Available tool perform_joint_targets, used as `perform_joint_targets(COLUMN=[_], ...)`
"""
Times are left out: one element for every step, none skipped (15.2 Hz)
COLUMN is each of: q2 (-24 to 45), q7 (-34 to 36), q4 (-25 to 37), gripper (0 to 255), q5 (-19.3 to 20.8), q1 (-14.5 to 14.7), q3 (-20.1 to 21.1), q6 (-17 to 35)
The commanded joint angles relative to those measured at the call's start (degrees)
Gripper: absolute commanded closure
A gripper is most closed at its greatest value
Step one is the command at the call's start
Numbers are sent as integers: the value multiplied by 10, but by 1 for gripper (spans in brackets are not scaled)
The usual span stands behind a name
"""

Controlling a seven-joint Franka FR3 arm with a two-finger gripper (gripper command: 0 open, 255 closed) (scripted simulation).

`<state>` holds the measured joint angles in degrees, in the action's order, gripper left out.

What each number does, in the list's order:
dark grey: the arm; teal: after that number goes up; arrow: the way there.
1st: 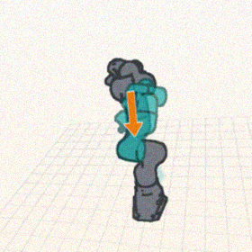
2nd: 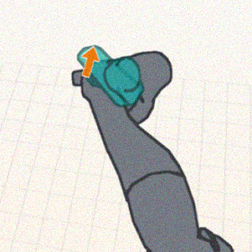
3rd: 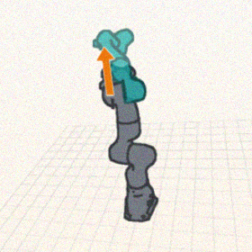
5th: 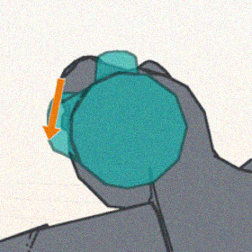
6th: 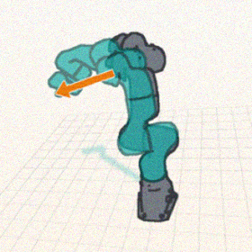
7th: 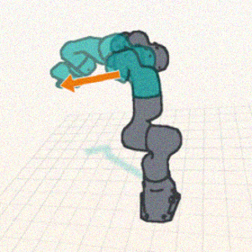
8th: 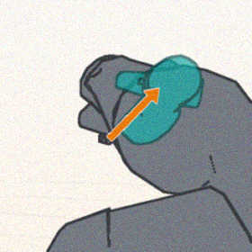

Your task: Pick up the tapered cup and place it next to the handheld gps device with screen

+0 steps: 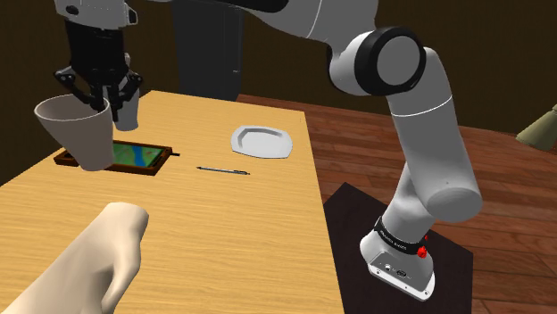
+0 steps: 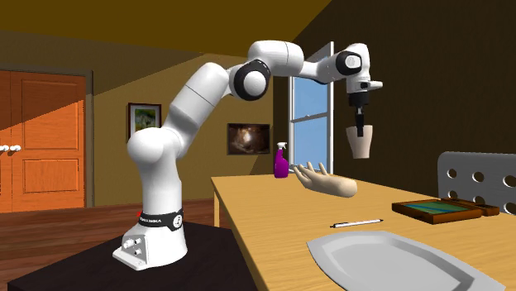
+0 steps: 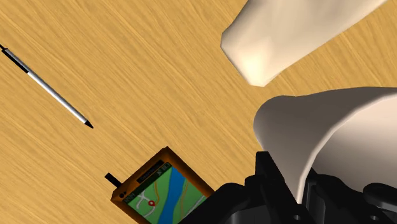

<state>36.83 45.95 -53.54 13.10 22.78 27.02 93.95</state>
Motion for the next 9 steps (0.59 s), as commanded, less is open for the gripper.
perform_joint_targets(q2=[-11,-14,-17,-19,-21,-23,-25,-26,-27], q7=[2,2,2,3,3,3,4,4,4], q4=[-36,-50,-62,-74,-86,-97,-107,-117,-126], gripper=[255,255,255,255,255,255,255,255,255], q5=[-3,-4,-5,-6,-6,-7,-7,-7,-7], q1=[-9,-12,-14,-17,-19,-22,-24,-25,-27], q3=[2,2,3,3,3,3,3,3,3], q6=[25,35,44,54,63,72,80,89,97])
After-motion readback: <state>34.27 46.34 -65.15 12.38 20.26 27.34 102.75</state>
